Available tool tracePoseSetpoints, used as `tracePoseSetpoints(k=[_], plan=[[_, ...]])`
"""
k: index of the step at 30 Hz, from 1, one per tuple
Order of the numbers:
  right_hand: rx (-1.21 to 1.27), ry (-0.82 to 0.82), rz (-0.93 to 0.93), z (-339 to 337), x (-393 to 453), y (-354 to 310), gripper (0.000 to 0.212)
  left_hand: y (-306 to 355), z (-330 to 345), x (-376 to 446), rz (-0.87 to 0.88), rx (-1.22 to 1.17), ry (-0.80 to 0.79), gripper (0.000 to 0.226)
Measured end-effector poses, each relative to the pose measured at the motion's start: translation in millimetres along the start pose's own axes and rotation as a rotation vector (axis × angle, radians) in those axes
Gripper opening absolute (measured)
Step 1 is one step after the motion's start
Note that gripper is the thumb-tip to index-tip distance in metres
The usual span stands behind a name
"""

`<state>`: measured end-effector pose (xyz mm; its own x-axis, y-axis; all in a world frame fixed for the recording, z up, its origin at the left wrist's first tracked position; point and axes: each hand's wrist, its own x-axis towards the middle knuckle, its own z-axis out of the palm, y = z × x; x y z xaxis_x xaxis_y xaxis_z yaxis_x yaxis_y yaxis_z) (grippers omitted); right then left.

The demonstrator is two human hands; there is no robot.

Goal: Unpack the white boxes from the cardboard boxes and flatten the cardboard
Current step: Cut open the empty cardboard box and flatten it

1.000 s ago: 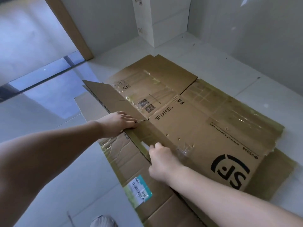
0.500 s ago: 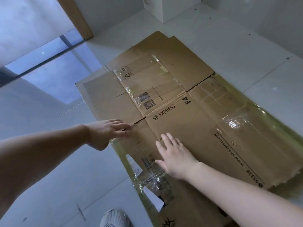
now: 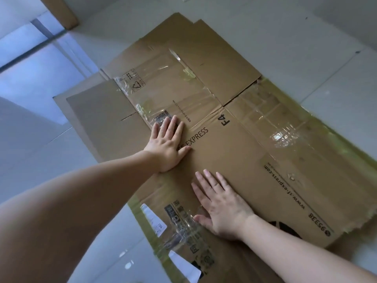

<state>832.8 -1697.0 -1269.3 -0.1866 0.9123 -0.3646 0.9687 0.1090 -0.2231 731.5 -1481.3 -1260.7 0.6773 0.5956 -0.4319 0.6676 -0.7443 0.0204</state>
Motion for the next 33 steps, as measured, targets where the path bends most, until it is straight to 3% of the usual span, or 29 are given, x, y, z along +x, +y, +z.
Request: tracePoseSetpoints(k=[4,7,11,20,25,29,33], plan=[[0.011,0.026,0.02,-6,1,11,0.077,-2,-7,4,0.077,0.068,0.103,0.085],[-0.029,0.113,0.263,-20,0,63,0.081,8,-24,33,0.246,0.087,0.142,0.078],[-0.064,-0.002,0.456,-36,-15,117,0.088,53,-47,81,0.419,0.069,0.125,0.067],[0.01,-0.137,0.452,-52,-17,123,0.094,78,-54,99,0.361,0.064,-0.015,0.068],[0.052,-0.008,0.446,-53,-11,88,0.095,26,-38,58,-0.008,-0.167,0.165,0.063],[0.096,0.056,0.153,-45,-3,15,0.087,-38,-25,12,-0.319,-0.189,0.175,0.061],[0.054,0.04,-0.083,-22,-9,-70,0.096,-77,-23,-36,-0.846,-0.35,0.192,0.061]])
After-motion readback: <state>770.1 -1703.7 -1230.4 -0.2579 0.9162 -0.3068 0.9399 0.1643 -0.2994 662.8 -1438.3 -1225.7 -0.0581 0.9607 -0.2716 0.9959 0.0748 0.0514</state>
